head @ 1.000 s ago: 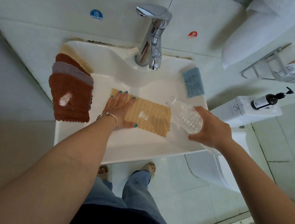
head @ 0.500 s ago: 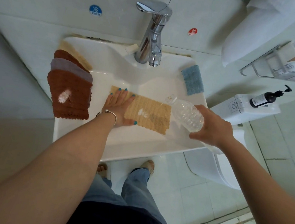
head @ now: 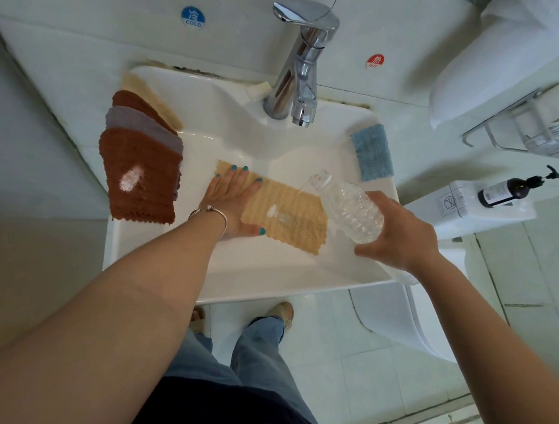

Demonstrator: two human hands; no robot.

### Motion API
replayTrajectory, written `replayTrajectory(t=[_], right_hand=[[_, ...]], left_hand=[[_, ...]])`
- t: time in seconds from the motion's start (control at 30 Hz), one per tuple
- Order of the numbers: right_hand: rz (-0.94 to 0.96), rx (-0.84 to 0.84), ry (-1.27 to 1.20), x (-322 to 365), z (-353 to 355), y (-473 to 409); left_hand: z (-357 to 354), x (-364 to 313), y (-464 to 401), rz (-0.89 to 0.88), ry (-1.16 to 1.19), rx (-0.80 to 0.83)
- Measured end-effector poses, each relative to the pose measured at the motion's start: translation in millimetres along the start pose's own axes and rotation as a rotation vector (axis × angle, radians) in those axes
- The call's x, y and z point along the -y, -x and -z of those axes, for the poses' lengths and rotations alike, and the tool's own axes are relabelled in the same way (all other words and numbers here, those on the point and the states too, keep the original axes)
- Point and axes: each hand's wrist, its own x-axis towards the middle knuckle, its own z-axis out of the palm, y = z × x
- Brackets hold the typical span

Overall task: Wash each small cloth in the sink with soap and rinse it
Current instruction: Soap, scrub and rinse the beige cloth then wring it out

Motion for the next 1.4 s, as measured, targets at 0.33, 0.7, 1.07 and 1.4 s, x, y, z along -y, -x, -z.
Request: replayTrajectory(t=[0.33, 0.7, 1.07, 1.4], right_hand=[[0.029, -0.066, -0.231, 8, 1, -11], [-0.101, -0.267, -0.655, 1, -20, -62], [-0.151, -0.342, -0.859, 38, -48, -144], [-0.209, -0.282, -1.117, 36, -83, -140]], left_hand=[[1, 0, 0, -0.006, 0.006, -0.015], [-2, -1, -1, 0.004, -0.046, -0.024], [-5, -1, -2, -0.003, -0.08, -0.02], [-6, 0, -5, -0.013, -0.066, 0.009]])
